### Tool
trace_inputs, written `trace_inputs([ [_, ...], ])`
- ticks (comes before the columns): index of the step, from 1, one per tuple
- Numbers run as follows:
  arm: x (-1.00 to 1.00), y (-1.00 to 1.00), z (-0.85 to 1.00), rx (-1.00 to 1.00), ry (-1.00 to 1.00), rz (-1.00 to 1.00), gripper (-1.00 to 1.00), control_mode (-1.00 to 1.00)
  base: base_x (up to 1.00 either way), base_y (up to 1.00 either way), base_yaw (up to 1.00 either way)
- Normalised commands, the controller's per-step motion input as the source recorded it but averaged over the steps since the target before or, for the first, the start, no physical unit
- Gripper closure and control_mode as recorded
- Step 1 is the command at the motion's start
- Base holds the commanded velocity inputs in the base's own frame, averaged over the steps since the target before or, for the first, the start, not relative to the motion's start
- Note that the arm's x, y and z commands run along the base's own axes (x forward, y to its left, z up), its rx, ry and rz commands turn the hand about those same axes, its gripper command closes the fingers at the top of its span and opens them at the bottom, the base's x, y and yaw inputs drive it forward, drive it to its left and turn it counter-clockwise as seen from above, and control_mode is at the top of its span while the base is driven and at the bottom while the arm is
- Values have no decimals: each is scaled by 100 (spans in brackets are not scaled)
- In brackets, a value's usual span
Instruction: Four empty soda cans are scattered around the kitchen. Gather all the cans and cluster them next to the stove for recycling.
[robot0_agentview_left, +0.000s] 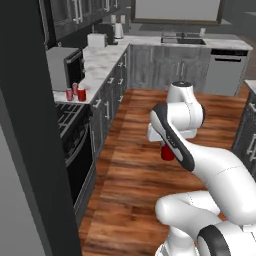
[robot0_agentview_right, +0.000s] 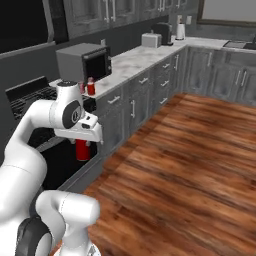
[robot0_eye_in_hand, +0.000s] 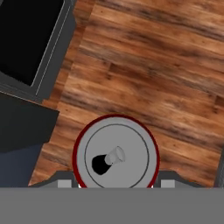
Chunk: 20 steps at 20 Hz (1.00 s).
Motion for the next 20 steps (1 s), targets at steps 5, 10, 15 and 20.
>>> trace_inputs([
  [5, 0, 0, 0, 0, 0, 0, 100, 100, 75, 4, 0],
  [10, 0, 0, 0, 0, 0, 0, 100, 100, 75, 2, 0],
  [15, 0, 0, 0, 0, 0, 0, 100, 100, 75, 0, 5],
  [20, 0, 0, 0, 0, 0, 0, 100, 100, 72, 0, 24],
])
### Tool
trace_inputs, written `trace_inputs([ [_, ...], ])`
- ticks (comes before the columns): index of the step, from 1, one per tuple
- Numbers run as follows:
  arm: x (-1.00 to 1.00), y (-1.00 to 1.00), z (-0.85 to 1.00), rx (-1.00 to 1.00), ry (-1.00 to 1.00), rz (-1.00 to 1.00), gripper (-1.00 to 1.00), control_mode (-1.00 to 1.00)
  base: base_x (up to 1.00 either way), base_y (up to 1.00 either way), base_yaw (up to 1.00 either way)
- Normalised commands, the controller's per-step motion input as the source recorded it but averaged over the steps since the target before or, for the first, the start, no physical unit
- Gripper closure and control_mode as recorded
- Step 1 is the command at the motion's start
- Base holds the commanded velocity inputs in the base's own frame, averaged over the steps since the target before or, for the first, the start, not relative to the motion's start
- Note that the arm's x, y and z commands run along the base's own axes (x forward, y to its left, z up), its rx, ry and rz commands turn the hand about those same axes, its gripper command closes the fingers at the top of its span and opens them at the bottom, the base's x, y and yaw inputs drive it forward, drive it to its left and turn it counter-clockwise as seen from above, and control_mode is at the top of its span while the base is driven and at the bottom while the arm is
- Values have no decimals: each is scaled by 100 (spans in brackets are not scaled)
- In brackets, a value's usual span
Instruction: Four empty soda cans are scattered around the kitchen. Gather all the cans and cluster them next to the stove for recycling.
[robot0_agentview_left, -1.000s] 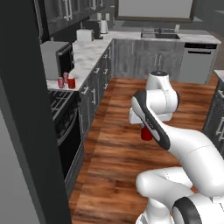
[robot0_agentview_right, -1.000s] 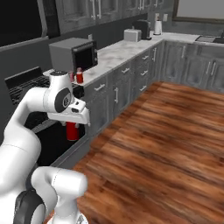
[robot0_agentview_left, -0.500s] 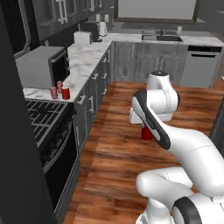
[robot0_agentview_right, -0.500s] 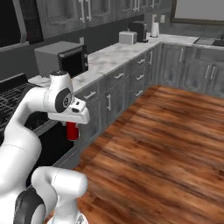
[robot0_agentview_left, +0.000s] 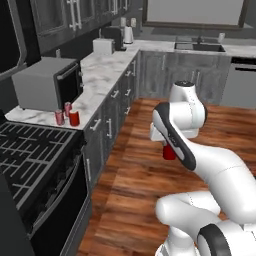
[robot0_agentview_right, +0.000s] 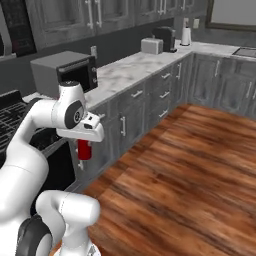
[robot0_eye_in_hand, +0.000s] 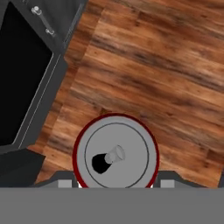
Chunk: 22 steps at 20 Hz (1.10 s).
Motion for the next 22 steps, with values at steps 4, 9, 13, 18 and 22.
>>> trace_inputs([
  [4, 0, 0, 0, 0, 0, 0, 100, 100, 64, 0, 39],
  [9, 0, 0, 0, 0, 0, 0, 100, 100, 58, -3, 45],
  [13, 0, 0, 0, 0, 0, 0, 100, 100, 51, -11, 49],
  [18, 0, 0, 0, 0, 0, 0, 100, 100, 44, -11, 54],
  [22, 0, 0, 0, 0, 0, 0, 100, 100, 28, -22, 45],
])
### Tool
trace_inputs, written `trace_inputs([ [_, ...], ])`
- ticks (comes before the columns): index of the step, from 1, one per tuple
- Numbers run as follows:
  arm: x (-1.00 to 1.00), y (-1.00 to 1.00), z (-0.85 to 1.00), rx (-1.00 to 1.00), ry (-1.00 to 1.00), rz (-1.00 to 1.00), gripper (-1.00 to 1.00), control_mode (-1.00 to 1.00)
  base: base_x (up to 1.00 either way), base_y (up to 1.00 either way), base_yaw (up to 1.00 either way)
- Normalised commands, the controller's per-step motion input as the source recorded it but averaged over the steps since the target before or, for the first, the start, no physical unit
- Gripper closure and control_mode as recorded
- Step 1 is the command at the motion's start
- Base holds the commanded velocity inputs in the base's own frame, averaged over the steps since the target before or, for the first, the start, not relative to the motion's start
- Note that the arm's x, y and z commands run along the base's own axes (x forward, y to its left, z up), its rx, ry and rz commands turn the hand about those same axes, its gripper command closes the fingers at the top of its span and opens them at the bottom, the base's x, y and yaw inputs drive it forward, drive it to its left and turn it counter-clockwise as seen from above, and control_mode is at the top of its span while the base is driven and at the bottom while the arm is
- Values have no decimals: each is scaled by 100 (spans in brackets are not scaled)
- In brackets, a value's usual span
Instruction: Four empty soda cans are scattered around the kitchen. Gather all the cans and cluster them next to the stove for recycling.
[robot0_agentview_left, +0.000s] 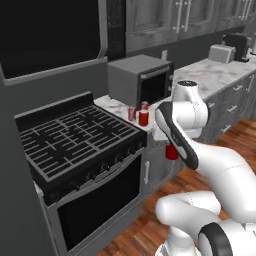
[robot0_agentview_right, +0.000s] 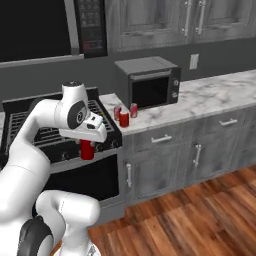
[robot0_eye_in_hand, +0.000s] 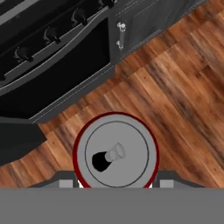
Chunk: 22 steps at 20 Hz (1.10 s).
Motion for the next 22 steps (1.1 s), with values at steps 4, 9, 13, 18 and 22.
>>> trace_inputs([
  [4, 0, 0, 0, 0, 0, 0, 100, 100, 16, -29, 33],
  [9, 0, 0, 0, 0, 0, 0, 100, 100, 12, -35, 35],
  [13, 0, 0, 0, 0, 0, 0, 100, 100, 14, -39, 32],
  [18, 0, 0, 0, 0, 0, 0, 100, 100, 15, -41, 30],
  [22, 0, 0, 0, 0, 0, 0, 100, 100, 6, -47, 25],
])
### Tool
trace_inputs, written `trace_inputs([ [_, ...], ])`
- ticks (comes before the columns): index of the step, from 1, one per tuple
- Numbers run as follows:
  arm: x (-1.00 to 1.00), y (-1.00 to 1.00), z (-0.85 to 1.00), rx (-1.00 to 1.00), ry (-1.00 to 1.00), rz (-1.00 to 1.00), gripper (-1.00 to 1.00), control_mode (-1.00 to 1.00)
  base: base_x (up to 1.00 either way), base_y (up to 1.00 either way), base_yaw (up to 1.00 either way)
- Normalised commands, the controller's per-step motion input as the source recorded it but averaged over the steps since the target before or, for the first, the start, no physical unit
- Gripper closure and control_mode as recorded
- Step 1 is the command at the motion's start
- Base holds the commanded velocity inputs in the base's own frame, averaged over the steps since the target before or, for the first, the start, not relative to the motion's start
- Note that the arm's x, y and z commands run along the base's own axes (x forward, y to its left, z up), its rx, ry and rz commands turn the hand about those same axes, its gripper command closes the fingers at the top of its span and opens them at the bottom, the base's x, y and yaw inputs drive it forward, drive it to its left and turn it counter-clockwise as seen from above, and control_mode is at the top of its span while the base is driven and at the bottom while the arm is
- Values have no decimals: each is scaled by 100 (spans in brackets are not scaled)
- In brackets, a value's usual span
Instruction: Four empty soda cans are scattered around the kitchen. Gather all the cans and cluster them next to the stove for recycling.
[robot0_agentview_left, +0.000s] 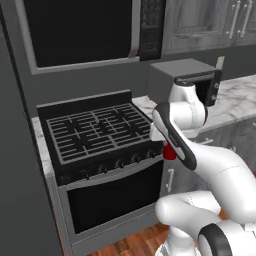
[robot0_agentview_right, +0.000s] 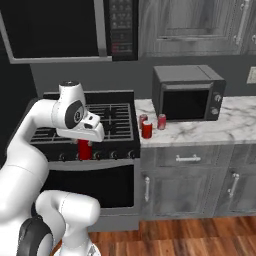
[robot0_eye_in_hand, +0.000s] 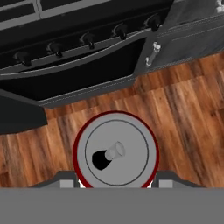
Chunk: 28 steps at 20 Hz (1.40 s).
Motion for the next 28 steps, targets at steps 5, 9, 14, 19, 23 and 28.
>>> trace_inputs([
  [5, 0, 0, 0, 0, 0, 0, 100, 100, -1, -54, 21],
  [9, 0, 0, 0, 0, 0, 0, 100, 100, -3, -57, 19],
  [14, 0, 0, 0, 0, 0, 0, 100, 100, -12, -58, 19],
  [19, 0, 0, 0, 0, 0, 0, 100, 100, -29, -54, 16],
  [23, 0, 0, 0, 0, 0, 0, 100, 100, -13, -54, 11],
  [28, 0, 0, 0, 0, 0, 0, 100, 100, 3, -50, 12],
])
